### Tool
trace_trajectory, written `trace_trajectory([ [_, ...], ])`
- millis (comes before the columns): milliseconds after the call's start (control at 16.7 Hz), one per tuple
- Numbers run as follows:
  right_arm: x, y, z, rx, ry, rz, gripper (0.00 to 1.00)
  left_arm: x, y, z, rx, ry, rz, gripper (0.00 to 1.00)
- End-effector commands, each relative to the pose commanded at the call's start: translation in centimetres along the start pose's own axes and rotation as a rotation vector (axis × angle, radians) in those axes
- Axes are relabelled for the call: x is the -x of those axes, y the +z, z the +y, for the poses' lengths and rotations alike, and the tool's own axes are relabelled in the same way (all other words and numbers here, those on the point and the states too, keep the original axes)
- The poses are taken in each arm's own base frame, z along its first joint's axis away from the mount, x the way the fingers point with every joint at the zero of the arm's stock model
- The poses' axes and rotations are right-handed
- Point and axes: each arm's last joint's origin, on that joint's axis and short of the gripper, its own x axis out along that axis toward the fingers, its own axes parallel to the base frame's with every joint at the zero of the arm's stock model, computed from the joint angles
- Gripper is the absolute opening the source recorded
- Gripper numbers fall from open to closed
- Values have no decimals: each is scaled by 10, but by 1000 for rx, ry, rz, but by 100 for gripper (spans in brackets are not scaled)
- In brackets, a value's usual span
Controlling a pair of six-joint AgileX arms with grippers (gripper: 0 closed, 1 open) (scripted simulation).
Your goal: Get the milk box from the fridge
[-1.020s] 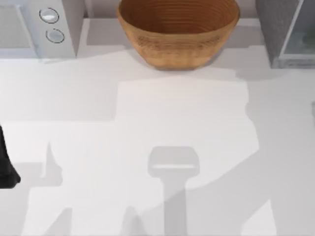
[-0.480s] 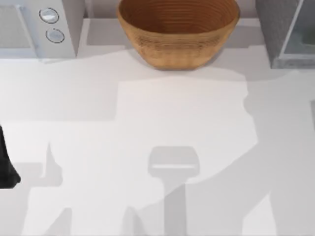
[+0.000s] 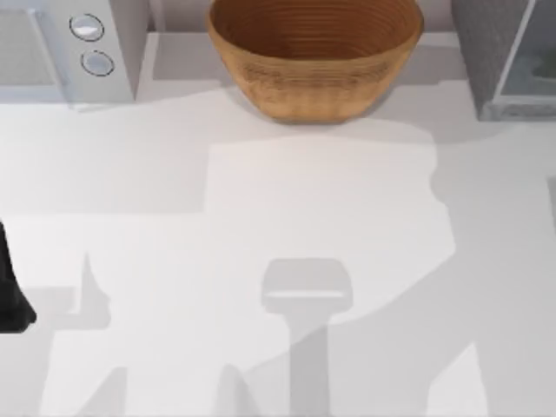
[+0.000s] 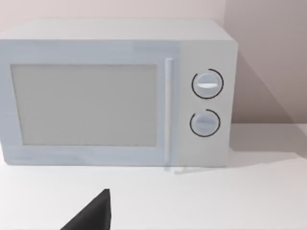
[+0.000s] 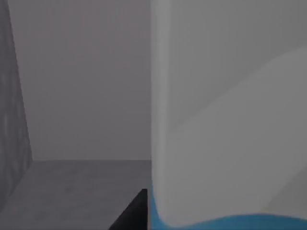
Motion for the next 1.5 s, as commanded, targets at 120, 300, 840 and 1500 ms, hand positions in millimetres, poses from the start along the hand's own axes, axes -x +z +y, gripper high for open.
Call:
trace_trajectory([
  [120,0,0,0,0,0,0,10,0,0,0,0,0,0,100],
  [300,0,0,0,0,0,0,0,0,0,0,0,0,0,100],
  [840,0,8,-2,-1,-3,-5,0,0,0,0,0,0,0,100],
  [1500,1,49,-2,-3,-3,2,0,0,0,0,0,0,0,100],
])
